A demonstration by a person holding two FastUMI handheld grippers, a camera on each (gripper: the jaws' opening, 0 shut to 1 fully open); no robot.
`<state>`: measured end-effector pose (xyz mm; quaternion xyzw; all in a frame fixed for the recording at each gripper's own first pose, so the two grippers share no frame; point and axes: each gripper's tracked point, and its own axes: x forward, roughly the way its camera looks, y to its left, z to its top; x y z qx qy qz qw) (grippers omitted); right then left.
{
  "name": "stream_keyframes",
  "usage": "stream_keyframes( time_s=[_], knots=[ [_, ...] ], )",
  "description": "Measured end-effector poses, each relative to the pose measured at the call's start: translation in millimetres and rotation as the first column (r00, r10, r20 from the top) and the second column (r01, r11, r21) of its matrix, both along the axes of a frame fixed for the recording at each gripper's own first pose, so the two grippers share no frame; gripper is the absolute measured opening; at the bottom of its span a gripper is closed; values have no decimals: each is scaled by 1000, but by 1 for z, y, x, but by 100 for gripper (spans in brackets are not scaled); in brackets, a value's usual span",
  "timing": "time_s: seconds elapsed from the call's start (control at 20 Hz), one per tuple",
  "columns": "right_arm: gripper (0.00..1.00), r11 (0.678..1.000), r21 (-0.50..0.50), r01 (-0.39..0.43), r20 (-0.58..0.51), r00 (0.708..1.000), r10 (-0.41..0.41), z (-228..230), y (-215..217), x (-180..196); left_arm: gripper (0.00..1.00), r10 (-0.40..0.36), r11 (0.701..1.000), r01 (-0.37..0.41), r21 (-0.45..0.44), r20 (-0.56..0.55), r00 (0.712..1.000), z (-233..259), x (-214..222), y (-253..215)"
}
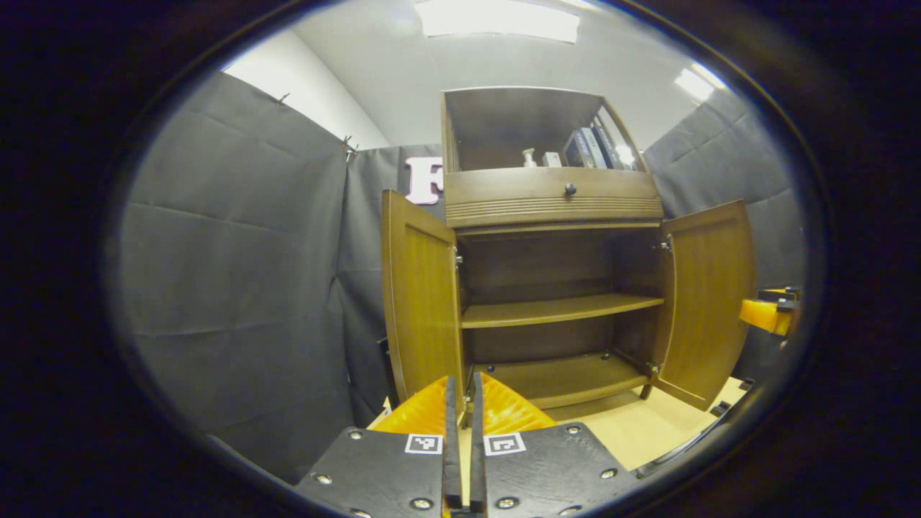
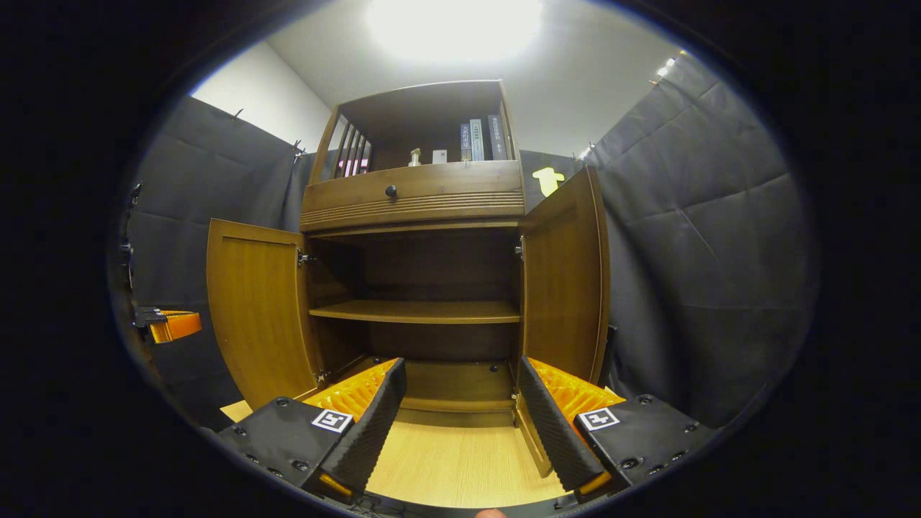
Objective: Open the right door of the double-door shoe cabinet with the right hand, and open the left door with the left hand.
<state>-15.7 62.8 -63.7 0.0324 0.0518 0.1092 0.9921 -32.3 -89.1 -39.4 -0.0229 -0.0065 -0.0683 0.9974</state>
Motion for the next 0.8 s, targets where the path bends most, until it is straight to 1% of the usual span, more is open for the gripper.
stream_keyframes(
  time_s=[0.05,0.1,0.15,0.2,0.3,0.35,0.4,0.45,0.5,0.55,0.65,0.75,0.8],
  knots=[
    [98,1000,3,1,0,1000,-1,1,0,0,9,4,1000,-4,-1,-1,1000,0,0,1],
    [93,1000,4,3,3,1000,-3,2,-1,0,9,6,1000,-6,-3,0,1000,1,-1,0],
    [93,1000,5,5,6,1000,-5,3,-1,1,9,10,1000,-10,-5,3,1000,2,-1,0],
    [98,1000,6,7,9,1000,-7,4,-3,1,9,14,1000,-14,-7,8,1000,2,-2,0],
    [98,1000,7,9,11,1000,-9,5,-4,1,9,24,1000,-24,-11,15,1000,3,-2,1],
    [93,1000,7,11,10,1000,-11,4,-5,1,9,23,1000,-22,-13,13,1000,3,-3,1],
    [93,1000,7,13,8,1000,-13,3,-6,1,18,14,1000,-14,-12,7,1000,2,-3,-1],
    [98,1000,7,12,6,1000,-13,3,-6,1,27,14,1000,-14,-9,2,1000,2,-3,-1],
    [98,1000,7,13,5,1000,-13,3,-7,1,36,19,1000,-19,-4,-1,1000,1,-3,0],
    [93,1000,6,15,5,1000,-15,2,-8,1,41,20,1000,-20,0,0,1000,1,-5,1],
    [93,1000,8,17,8,1000,-17,2,-10,1,51,13,1000,-13,3,9,1000,3,-4,-2],
    [93,1000,8,21,10,1000,-21,3,-12,2,60,29,999,-29,30,19,999,3,-3,3],
    [98,1000,11,22,11,1000,-22,3,-13,2,65,33,998,-34,44,23,999,3,-1,4]
  ],
)
